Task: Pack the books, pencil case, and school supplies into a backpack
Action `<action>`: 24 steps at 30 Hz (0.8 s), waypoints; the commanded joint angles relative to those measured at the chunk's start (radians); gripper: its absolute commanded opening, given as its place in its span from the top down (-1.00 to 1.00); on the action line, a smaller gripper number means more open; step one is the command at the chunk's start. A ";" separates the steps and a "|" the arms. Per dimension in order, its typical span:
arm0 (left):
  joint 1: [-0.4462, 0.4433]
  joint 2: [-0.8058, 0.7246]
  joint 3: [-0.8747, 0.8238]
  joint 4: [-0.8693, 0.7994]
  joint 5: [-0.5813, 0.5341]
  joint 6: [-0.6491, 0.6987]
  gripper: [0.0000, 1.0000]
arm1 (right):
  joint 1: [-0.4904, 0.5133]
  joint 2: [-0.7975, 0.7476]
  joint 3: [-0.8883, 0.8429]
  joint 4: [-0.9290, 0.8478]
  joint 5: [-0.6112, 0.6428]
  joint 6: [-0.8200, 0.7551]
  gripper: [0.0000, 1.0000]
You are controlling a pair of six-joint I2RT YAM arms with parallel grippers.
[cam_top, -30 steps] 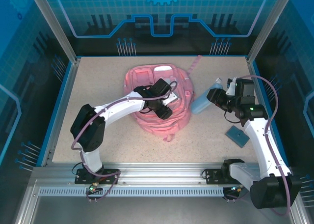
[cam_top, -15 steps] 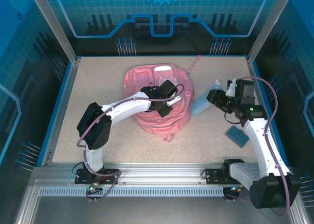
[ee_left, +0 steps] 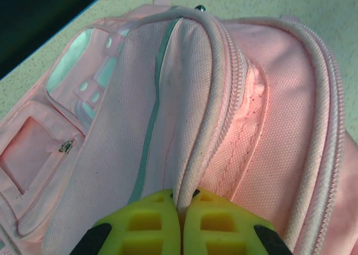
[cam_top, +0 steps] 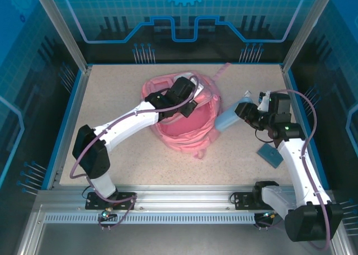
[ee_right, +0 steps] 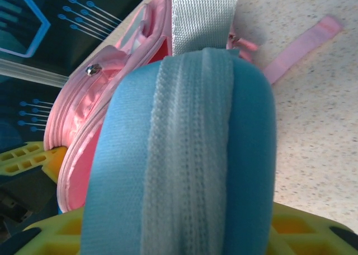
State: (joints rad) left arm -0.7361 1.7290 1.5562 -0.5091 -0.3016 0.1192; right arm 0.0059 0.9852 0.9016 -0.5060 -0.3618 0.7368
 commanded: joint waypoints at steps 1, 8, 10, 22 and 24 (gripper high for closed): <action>-0.004 0.007 0.138 0.115 -0.016 -0.106 1.00 | 0.017 0.005 -0.017 0.132 -0.103 0.082 0.02; -0.009 0.077 0.302 0.038 0.013 -0.195 1.00 | 0.177 0.132 -0.076 0.345 -0.033 0.216 0.02; -0.008 0.087 0.332 0.020 0.018 -0.205 1.00 | 0.224 0.195 -0.071 0.418 -0.017 0.250 0.02; -0.008 0.094 0.373 -0.029 0.013 -0.241 1.00 | 0.403 0.476 -0.138 0.919 0.244 0.495 -0.01; -0.006 0.099 0.379 -0.037 0.017 -0.246 1.00 | 0.421 0.531 -0.123 0.985 0.234 0.525 -0.01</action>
State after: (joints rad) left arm -0.7361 1.8500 1.8477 -0.6415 -0.2913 -0.0849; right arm 0.4007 1.4658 0.7712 0.2825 -0.1780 1.1801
